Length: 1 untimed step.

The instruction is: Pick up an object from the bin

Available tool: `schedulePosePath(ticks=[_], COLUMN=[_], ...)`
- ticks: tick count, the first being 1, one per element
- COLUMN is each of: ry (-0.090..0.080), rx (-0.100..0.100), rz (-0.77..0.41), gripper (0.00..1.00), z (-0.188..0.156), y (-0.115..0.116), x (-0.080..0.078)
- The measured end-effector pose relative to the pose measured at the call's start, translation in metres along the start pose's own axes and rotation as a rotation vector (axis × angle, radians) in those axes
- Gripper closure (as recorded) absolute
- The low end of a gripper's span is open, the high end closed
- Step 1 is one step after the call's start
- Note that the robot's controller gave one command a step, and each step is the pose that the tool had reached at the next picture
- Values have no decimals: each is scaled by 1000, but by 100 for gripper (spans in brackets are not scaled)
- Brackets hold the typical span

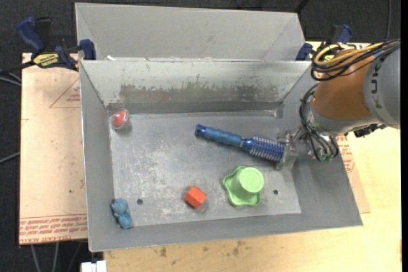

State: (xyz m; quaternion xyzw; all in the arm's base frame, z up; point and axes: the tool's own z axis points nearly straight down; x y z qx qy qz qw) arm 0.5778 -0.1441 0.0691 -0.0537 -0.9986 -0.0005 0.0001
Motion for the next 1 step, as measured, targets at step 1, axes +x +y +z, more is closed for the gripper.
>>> schedulePosePath(ticks=[1], ry=[-11], rx=[2], rz=[-49], gripper=[100], z=[-201], y=[28], x=[4])
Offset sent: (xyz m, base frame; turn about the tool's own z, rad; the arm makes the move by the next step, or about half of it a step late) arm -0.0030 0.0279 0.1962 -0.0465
